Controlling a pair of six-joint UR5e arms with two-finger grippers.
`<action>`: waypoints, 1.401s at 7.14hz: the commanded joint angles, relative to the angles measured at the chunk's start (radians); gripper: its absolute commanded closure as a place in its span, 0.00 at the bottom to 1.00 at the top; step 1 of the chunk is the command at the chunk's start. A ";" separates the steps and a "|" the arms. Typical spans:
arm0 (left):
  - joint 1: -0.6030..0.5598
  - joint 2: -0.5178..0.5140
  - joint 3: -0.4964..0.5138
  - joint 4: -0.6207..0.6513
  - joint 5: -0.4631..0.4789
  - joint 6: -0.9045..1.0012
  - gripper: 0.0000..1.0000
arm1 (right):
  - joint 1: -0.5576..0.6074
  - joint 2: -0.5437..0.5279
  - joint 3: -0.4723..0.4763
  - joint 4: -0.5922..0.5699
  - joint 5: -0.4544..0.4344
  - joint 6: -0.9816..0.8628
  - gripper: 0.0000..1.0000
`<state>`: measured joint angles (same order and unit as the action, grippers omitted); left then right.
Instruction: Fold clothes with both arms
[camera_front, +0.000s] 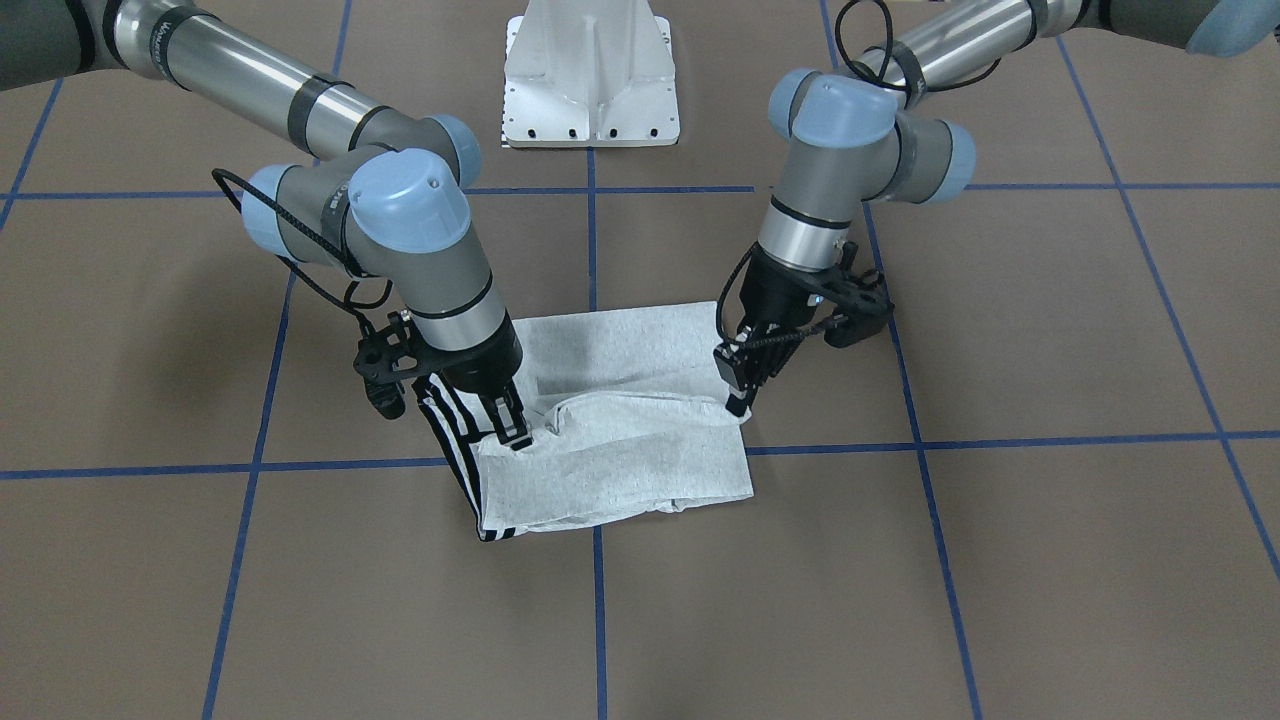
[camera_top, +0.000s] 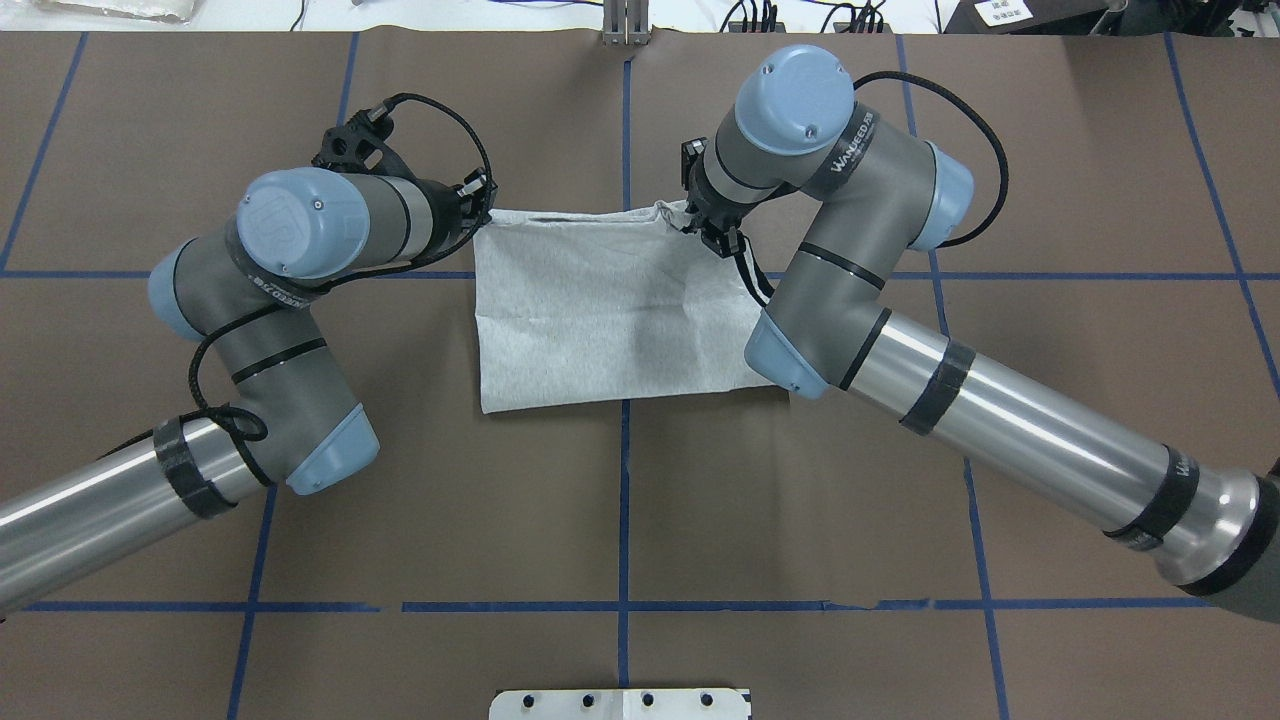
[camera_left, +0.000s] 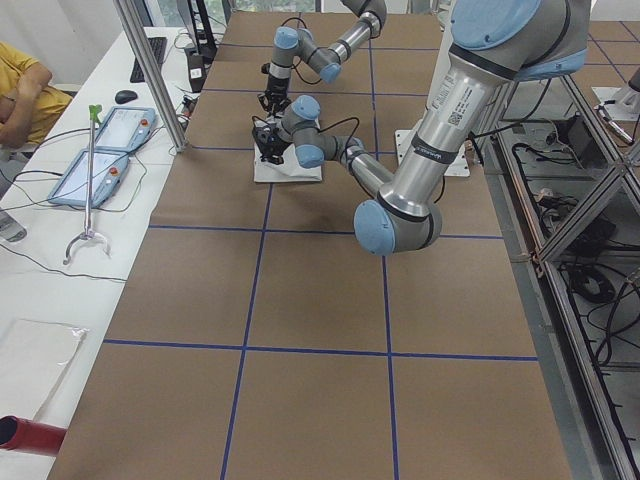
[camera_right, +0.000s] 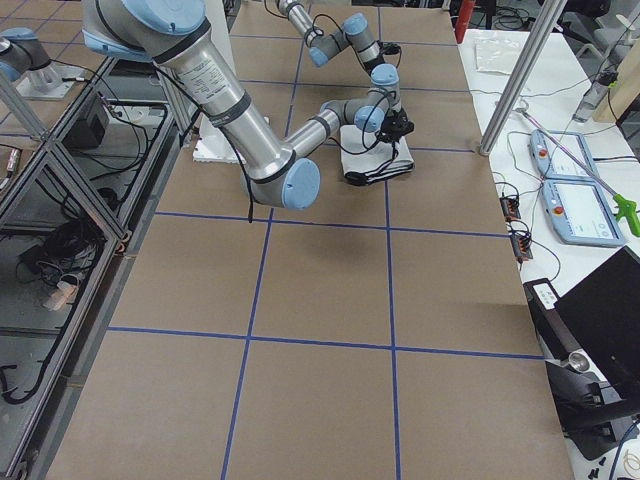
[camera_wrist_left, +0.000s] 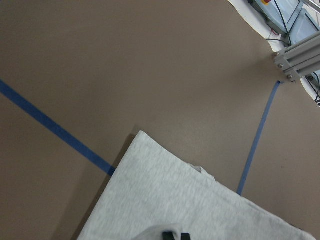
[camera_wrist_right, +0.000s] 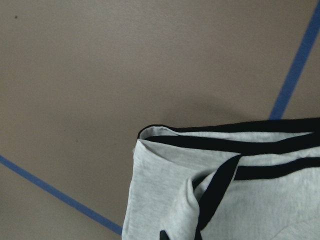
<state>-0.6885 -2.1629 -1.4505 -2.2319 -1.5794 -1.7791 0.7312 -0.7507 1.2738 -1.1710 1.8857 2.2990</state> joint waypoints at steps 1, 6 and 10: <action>-0.058 -0.028 0.105 -0.072 -0.001 0.084 0.38 | 0.071 0.025 -0.085 0.036 0.018 -0.194 0.00; -0.103 0.026 0.053 -0.074 -0.161 0.278 0.37 | 0.213 -0.126 -0.071 0.036 0.131 -0.618 0.00; -0.277 0.342 -0.223 -0.055 -0.495 0.861 0.32 | 0.394 -0.492 0.134 0.036 0.362 -1.298 0.00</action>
<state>-0.9028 -1.9429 -1.5652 -2.2903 -1.9576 -1.0866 1.0477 -1.1287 1.3539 -1.1350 2.1579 1.2366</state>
